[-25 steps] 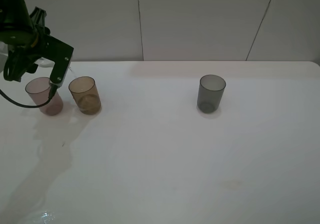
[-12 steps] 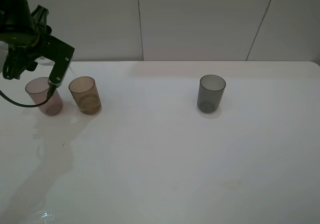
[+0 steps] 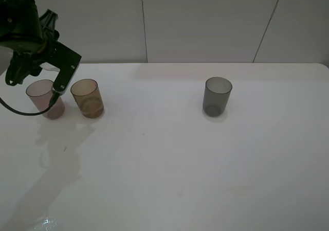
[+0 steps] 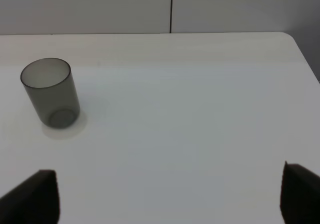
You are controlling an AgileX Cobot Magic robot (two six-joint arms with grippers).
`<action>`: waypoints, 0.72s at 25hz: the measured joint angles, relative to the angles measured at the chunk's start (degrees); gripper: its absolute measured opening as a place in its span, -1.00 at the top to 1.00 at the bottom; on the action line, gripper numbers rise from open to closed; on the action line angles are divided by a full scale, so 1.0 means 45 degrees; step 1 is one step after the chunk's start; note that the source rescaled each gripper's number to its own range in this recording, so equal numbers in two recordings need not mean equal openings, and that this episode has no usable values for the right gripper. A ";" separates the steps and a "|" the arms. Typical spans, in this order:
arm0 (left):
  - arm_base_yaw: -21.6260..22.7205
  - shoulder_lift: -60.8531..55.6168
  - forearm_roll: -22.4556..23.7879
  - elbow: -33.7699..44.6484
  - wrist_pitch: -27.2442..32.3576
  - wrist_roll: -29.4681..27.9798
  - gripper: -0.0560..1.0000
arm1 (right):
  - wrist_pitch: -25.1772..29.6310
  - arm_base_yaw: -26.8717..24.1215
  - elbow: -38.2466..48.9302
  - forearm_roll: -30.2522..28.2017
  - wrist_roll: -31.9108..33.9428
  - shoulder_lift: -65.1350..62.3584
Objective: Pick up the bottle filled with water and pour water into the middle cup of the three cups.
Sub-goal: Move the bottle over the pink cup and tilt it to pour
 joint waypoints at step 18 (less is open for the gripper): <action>-0.0050 0.0000 0.0260 0.0852 -0.0111 0.0000 0.85 | 0.0000 0.0000 0.0000 0.0000 0.0000 0.0000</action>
